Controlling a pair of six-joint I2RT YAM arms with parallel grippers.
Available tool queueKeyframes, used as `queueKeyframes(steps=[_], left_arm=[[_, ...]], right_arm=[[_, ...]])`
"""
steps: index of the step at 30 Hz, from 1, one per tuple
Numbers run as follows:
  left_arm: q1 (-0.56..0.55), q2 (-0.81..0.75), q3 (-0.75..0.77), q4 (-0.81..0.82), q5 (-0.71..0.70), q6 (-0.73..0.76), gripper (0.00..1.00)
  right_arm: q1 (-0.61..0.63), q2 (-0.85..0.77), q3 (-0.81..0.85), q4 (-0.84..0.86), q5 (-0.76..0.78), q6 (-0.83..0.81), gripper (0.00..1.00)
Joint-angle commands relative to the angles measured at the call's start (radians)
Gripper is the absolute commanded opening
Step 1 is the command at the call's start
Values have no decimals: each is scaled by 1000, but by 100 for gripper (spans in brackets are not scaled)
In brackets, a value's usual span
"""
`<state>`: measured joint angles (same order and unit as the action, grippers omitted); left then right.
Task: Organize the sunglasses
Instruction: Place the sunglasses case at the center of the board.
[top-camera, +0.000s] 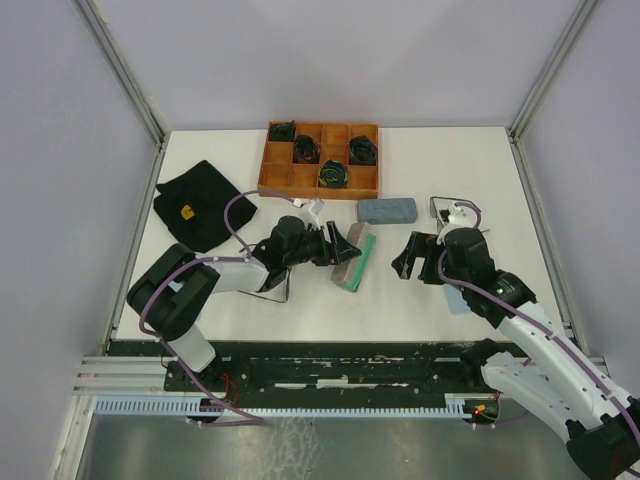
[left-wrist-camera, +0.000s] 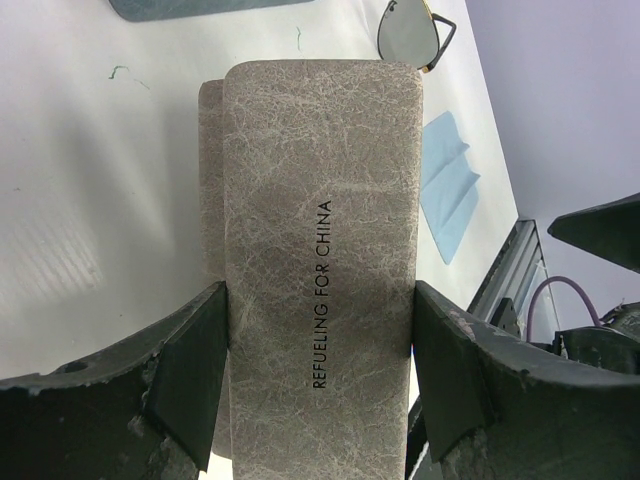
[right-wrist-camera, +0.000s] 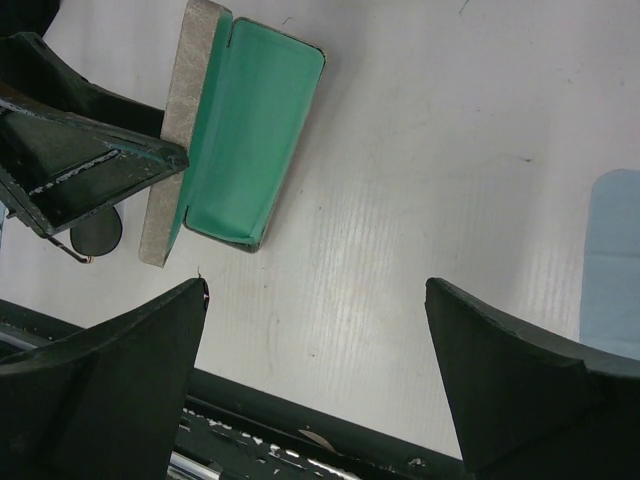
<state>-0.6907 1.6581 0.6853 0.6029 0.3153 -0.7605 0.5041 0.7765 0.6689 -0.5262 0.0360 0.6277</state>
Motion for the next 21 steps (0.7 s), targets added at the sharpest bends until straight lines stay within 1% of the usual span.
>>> queueKeyframes(steps=[1,5,7,16,21], left_arm=[[2,9,-32,62,14,-28,51],[12,0,-45,57,8,-24,61],[18,-1,-50,55,9,-22,68],[29,-11,-56,29,5,0,80],[32,-9,-56,14,1,10,83]], right_arm=[[3,4,-6,54,-14,6,99],[3,4,-9,55,-19,4,99],[3,3,-12,55,-19,3,99],[4,-5,-14,45,-13,-7,99],[3,-8,-10,36,-6,-15,99]])
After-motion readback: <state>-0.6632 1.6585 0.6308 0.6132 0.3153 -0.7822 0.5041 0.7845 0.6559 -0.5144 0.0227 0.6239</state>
